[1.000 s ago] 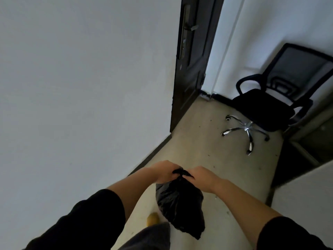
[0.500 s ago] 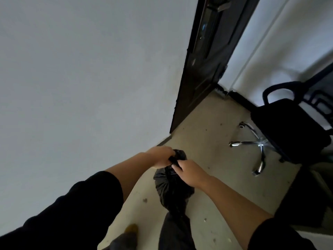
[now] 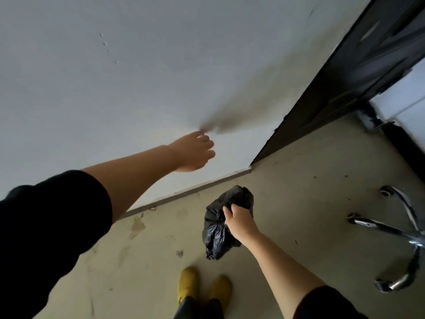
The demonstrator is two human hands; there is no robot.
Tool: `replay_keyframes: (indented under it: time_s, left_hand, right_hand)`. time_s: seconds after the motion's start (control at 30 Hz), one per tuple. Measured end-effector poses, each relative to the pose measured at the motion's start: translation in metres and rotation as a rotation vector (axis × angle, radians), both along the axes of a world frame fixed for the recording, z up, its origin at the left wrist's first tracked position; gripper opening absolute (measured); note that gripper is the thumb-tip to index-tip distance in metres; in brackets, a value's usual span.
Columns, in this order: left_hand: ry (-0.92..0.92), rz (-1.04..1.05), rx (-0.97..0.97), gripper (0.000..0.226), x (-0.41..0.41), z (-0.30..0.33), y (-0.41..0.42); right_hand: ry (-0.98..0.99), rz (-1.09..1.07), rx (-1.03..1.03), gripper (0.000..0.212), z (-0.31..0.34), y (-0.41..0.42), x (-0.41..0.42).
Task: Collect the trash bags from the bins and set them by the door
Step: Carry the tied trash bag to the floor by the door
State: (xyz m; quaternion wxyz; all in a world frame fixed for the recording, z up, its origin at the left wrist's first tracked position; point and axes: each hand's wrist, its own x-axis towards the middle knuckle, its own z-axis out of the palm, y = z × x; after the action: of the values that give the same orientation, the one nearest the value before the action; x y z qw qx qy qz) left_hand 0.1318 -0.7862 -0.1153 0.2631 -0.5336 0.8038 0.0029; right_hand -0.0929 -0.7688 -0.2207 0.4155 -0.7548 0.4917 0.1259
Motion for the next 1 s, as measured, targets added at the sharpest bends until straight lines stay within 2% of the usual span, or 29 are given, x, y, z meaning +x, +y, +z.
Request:
replay_keyframes:
  time_s: [0.1, 0.17, 0.3, 0.37, 0.53, 0.67, 0.77, 0.93, 1.0]
  left_hand:
    - [-0.058, -0.229, -0.176, 0.021, 0.028, -0.021, 0.003]
    - [-0.096, -0.331, -0.214, 0.023, 0.035, -0.035, 0.006]
    - [-0.012, -0.468, -0.38, 0.028, 0.047, -0.05, -0.001]
    - [0.007, -0.492, -0.418, 0.03, 0.052, -0.056, -0.002]
    - [0.036, -0.527, -0.462, 0.031, 0.06, -0.064, -0.004]
    - [-0.01, -0.537, -0.496, 0.031, 0.057, -0.066, -0.002]
    - [-0.005, -0.483, -0.44, 0.033, 0.052, -0.059, 0.002]
    - [-0.014, -0.291, -0.283, 0.042, 0.036, -0.046, 0.008]
    - [-0.057, -0.147, -0.157, 0.038, 0.023, -0.036, 0.008]
  right_hand:
    - [0.031, 0.025, -0.054, 0.042, -0.054, -0.013, 0.009]
    - [0.06, 0.084, -0.081, 0.042, -0.089, -0.016, 0.016]
    - [0.137, 0.285, -0.084, 0.033, -0.155, -0.01, 0.024]
    - [0.151, 0.314, -0.054, 0.03, -0.18, -0.006, 0.026]
    - [0.204, 0.35, -0.044, 0.038, -0.21, -0.01, 0.029]
    - [0.231, 0.377, -0.065, 0.039, -0.206, -0.018, 0.025]
    - [0.225, 0.415, -0.083, 0.026, -0.178, -0.027, 0.022]
    - [0.183, 0.447, -0.073, 0.041, -0.09, -0.042, 0.014]
    - [0.2, 0.504, -0.093, 0.044, -0.046, -0.049, 0.014]
